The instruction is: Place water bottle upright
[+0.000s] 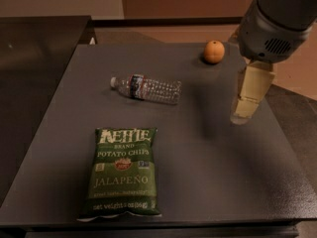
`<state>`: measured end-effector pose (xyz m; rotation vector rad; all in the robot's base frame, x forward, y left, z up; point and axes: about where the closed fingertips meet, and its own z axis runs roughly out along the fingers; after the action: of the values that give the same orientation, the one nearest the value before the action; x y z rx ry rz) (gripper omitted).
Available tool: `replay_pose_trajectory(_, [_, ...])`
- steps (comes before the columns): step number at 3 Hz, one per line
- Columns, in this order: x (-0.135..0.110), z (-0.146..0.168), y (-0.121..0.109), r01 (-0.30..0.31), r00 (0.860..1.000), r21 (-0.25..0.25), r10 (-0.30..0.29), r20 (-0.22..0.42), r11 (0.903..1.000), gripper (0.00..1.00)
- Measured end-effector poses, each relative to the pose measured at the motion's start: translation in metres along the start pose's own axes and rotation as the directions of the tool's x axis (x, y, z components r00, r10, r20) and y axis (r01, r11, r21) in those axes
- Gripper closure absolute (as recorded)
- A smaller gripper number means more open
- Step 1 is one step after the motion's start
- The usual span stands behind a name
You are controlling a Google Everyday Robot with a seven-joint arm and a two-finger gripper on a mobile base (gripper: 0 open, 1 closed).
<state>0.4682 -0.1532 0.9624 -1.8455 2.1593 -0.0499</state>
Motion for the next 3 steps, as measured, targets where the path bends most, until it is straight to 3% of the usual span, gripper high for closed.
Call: replay_pose_trajectory(3, [-0.057, 0.047, -0.04, -0.067, 0.998, -0.046, 0.067, 0.0, 0.9967, 0.0])
